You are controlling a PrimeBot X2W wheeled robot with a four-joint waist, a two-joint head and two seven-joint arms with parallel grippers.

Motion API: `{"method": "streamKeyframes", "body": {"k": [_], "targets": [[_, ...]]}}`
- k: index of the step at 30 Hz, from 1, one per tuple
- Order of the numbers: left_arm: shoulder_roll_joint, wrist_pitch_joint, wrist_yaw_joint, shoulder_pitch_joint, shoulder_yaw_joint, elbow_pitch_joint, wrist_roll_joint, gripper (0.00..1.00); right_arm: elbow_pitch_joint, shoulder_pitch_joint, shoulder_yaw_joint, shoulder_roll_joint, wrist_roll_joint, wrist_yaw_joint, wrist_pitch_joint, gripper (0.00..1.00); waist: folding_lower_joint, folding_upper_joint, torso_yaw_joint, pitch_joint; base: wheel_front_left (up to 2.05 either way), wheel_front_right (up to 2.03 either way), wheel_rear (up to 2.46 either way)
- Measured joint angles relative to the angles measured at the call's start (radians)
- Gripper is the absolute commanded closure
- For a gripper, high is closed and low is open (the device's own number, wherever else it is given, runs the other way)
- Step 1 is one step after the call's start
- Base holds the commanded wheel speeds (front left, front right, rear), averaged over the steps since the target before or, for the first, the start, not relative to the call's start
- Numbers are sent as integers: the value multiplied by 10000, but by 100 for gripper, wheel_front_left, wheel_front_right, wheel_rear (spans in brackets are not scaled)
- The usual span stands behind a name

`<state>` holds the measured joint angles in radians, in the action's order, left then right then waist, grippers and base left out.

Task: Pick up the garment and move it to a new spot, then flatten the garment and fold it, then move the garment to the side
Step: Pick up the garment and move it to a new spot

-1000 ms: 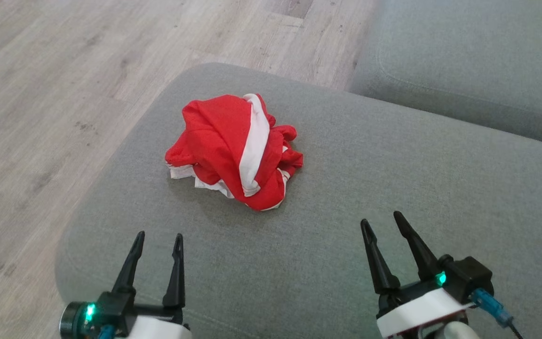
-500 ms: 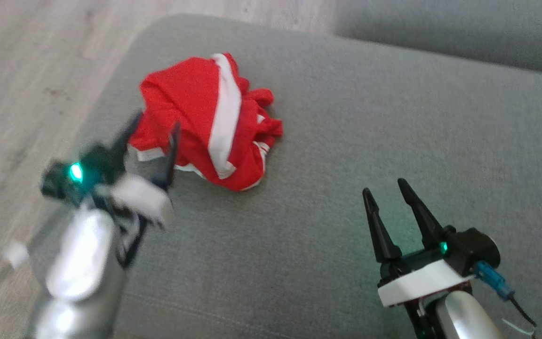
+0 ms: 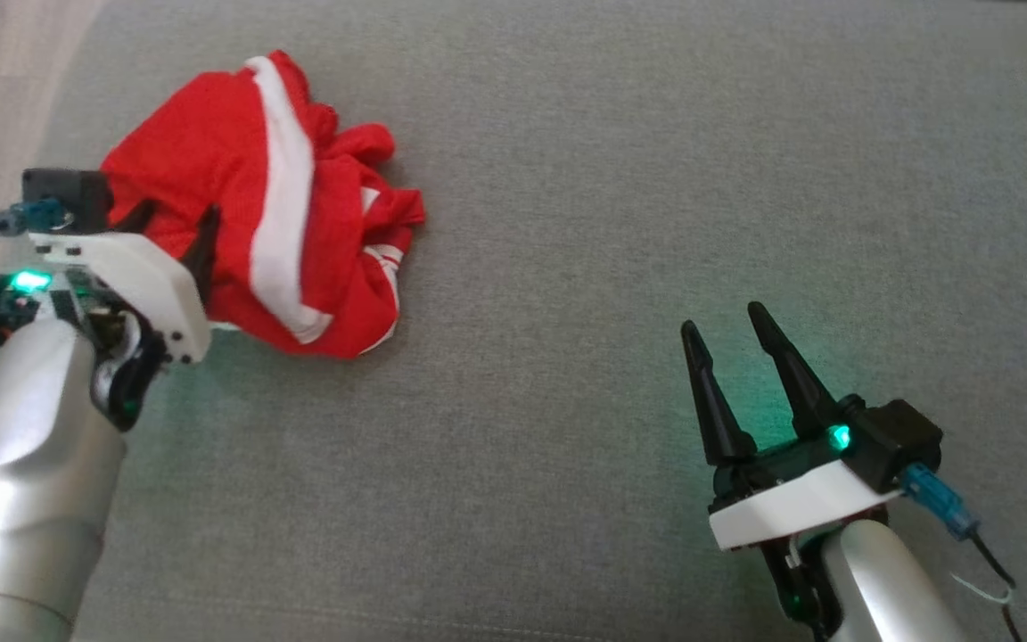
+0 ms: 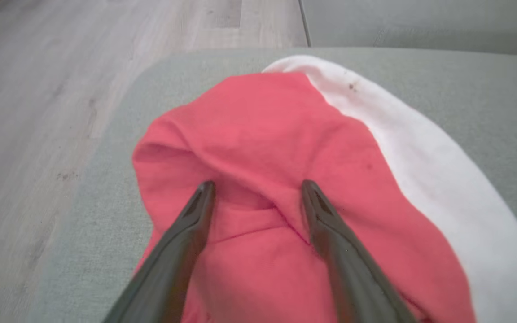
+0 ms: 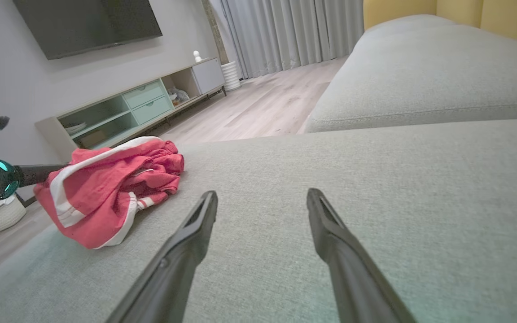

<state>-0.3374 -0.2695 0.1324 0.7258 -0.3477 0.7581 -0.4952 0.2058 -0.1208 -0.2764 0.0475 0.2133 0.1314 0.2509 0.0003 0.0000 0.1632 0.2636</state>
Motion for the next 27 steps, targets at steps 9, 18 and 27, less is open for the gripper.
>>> {"method": "streamKeyframes", "body": {"k": [9,18,27], "targets": [[-199,951,0,266,-573,299,-539,100,42,-135,17,6,65,0,0,0,-3,0,-184,-43,0,0,0],[-368,4660,-12,967,-777,-1630,165,100,182,-109,-6,6,71,0,0,0,-4,0,-289,-794,0,0,0],[-334,4203,-88,951,-1421,-4274,84,100,150,-70,245,4,255,0,0,0,-4,0,-911,-1382,0,0,0]]}}
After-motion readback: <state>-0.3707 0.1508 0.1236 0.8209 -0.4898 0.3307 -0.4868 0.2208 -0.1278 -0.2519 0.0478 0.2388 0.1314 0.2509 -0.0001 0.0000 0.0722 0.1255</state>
